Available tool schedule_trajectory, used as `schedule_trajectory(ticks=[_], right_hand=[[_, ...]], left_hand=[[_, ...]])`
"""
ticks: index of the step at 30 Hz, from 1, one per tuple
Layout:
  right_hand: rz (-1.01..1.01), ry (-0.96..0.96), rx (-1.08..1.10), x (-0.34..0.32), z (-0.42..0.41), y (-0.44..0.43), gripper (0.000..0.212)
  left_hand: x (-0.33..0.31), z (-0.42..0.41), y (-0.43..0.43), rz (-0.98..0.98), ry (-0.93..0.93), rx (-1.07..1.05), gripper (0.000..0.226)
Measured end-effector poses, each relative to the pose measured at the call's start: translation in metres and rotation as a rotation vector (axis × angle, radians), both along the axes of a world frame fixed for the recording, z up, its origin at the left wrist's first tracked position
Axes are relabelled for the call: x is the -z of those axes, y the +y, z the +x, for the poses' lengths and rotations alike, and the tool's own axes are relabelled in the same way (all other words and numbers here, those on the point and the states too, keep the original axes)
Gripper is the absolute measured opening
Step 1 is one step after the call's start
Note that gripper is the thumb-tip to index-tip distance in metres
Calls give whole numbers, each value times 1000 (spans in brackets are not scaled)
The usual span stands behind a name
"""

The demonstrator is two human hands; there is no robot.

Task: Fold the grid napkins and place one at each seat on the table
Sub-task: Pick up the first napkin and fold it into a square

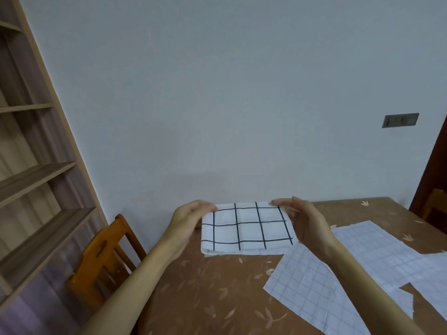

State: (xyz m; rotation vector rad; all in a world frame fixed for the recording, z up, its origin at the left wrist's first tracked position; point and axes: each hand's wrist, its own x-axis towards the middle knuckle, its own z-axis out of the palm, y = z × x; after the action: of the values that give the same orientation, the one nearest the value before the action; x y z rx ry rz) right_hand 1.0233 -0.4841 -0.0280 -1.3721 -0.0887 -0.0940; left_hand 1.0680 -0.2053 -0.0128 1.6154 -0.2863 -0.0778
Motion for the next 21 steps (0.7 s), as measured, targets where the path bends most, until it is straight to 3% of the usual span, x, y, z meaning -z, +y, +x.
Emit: schedule_trajectory(ticks=[2, 5, 9, 13, 17, 21], right_hand=[[10, 34, -5, 10, 5, -4, 44], [-144, 56, 21, 25, 7, -5, 51], [-158, 55, -33, 43, 6, 2, 32], [-220, 79, 1, 67, 9, 4, 22], [-230, 129, 72, 94, 14, 10, 17], [-219, 148, 129, 113, 24, 19, 26]], left_hand=[[8, 1, -5, 21, -91, -61, 8], [22, 2, -17, -8, -137, -178, 17], [46, 4, -27, -5, -103, -254, 35], [75, -2, -23, 166, 20, -155, 53], [95, -17, -10, 244, 166, 21, 43], [118, -22, 3, 290, 270, 96, 30]])
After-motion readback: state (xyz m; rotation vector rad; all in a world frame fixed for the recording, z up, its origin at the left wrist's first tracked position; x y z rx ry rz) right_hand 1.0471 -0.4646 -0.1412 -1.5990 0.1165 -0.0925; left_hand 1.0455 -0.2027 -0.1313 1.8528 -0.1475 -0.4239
